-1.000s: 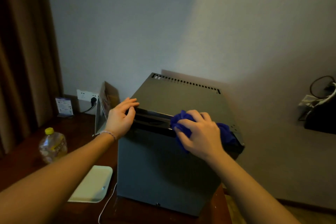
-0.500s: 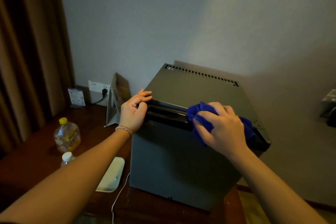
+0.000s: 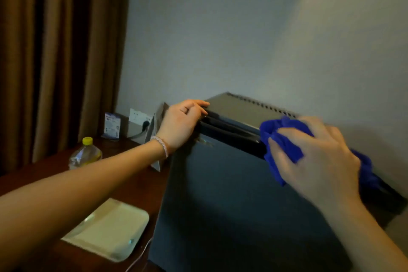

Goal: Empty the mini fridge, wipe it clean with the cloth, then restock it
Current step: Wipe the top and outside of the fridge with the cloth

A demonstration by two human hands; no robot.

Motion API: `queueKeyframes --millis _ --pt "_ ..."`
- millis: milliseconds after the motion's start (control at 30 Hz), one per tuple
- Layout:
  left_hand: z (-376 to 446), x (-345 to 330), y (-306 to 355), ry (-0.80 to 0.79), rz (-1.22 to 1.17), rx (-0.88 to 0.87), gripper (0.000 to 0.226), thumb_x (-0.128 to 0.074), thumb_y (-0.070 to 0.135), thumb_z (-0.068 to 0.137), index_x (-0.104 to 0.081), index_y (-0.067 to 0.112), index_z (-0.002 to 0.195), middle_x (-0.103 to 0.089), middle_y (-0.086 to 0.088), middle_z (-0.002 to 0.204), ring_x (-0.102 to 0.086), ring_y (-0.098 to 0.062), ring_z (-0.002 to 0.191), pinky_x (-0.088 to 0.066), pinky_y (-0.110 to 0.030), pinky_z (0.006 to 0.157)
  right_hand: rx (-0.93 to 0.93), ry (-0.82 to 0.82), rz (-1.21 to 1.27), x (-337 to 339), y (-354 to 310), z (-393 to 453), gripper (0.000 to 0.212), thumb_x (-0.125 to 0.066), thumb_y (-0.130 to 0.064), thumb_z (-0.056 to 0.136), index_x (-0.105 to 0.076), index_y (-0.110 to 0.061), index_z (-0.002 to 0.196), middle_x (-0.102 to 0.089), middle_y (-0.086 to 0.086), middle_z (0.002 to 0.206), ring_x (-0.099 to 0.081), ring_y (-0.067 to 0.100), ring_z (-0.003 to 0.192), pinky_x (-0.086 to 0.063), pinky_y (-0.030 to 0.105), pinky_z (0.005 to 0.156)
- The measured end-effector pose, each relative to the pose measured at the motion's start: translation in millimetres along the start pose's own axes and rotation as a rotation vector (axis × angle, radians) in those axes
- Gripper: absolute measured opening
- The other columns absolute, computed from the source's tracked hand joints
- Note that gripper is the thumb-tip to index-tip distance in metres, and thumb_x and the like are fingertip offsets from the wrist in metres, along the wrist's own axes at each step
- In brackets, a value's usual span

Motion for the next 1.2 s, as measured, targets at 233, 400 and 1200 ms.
queueKeyframes --millis 233,400,1200 --pt "6 7 -18 0.074 -0.068 -0.222 0.026 -0.050 0.027 0.092 -0.069 0.020 0.076 -0.073 0.001 0.097 -0.066 -0.015 0.097 -0.049 -0.023 0.088 0.183 0.425 -0.210 -23 -21 -32 0.027 -0.058 -0.034 0.091 -0.071 -0.016 0.107 -0.061 0.015 0.123 -0.051 0.045 0.104 -0.045 0.051 0.074" --pt "-6 7 -38 0.084 -0.021 -0.375 0.027 -0.042 0.043 0.104 -0.061 0.024 0.108 -0.066 -0.001 0.103 -0.059 -0.007 0.093 -0.047 -0.029 0.086 0.171 0.540 -0.354 -34 -28 -59 0.032 -0.054 -0.047 0.089 -0.070 -0.023 0.103 -0.059 0.009 0.128 -0.051 0.045 0.106 -0.045 0.053 0.074" --pt "-133 0 -140 0.384 0.242 -0.108 0.047 -0.028 0.052 0.102 -0.049 0.014 0.082 -0.055 -0.007 0.083 -0.052 -0.018 0.072 -0.034 -0.030 0.059 0.153 0.623 -0.428 -123 -166 -39 0.040 -0.050 -0.051 0.090 -0.062 -0.030 0.121 -0.057 0.005 0.129 -0.052 0.038 0.105 -0.041 0.046 0.077"
Point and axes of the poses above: each hand's wrist, its own z-axis towards the middle knuckle, its own x-axis out of the back of the hand, y = z × x, the point moved 3 cm from there along z, towards the middle knuckle
